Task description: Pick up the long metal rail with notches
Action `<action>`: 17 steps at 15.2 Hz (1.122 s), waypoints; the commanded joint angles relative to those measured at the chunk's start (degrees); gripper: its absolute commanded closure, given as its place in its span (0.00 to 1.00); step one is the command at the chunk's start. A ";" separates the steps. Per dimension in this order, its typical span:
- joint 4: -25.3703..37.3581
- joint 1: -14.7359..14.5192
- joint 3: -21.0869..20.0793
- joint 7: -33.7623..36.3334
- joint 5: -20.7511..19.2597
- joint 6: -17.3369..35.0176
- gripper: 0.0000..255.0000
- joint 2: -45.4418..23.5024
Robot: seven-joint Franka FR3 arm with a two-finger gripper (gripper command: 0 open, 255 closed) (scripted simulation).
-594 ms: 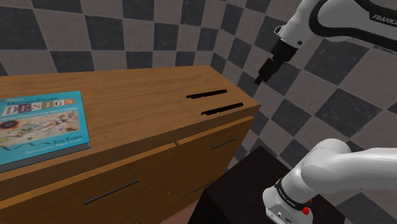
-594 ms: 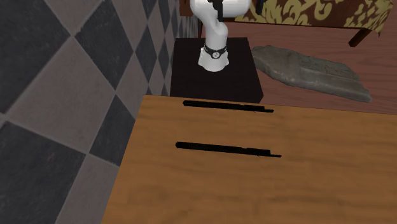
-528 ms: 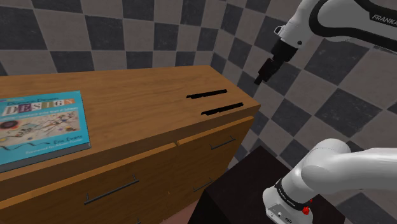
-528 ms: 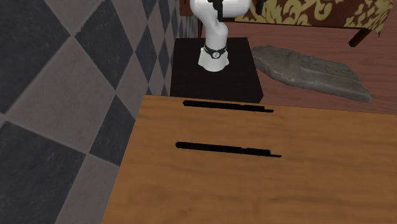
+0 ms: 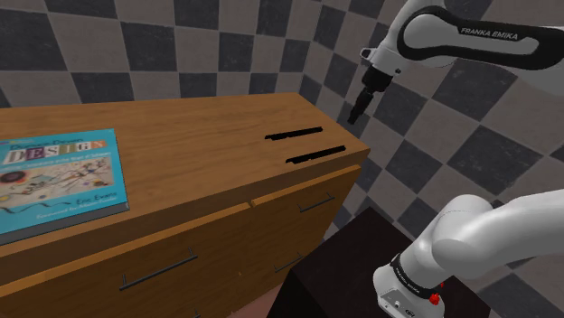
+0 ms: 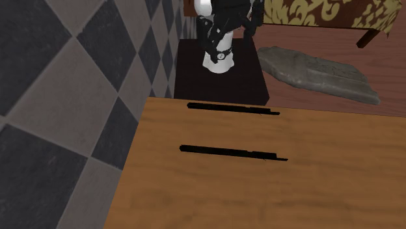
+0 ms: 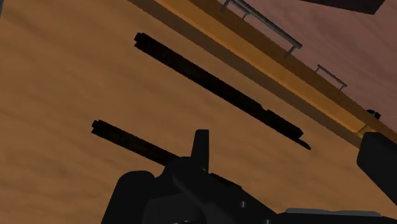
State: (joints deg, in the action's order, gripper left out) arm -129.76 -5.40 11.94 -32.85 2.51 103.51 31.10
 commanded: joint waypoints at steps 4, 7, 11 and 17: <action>5.74 -4.31 4.82 -17.19 1.43 4.31 0.00 -12.12; 9.97 -6.28 6.65 -27.16 3.31 5.80 0.00 -19.39; 16.44 -7.95 7.55 -39.88 6.33 6.75 0.00 -29.06; 27.12 -8.52 5.68 -56.51 9.83 6.64 0.00 -42.51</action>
State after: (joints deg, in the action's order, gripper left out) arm -104.63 -13.84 18.12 -86.46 11.86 110.28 -9.13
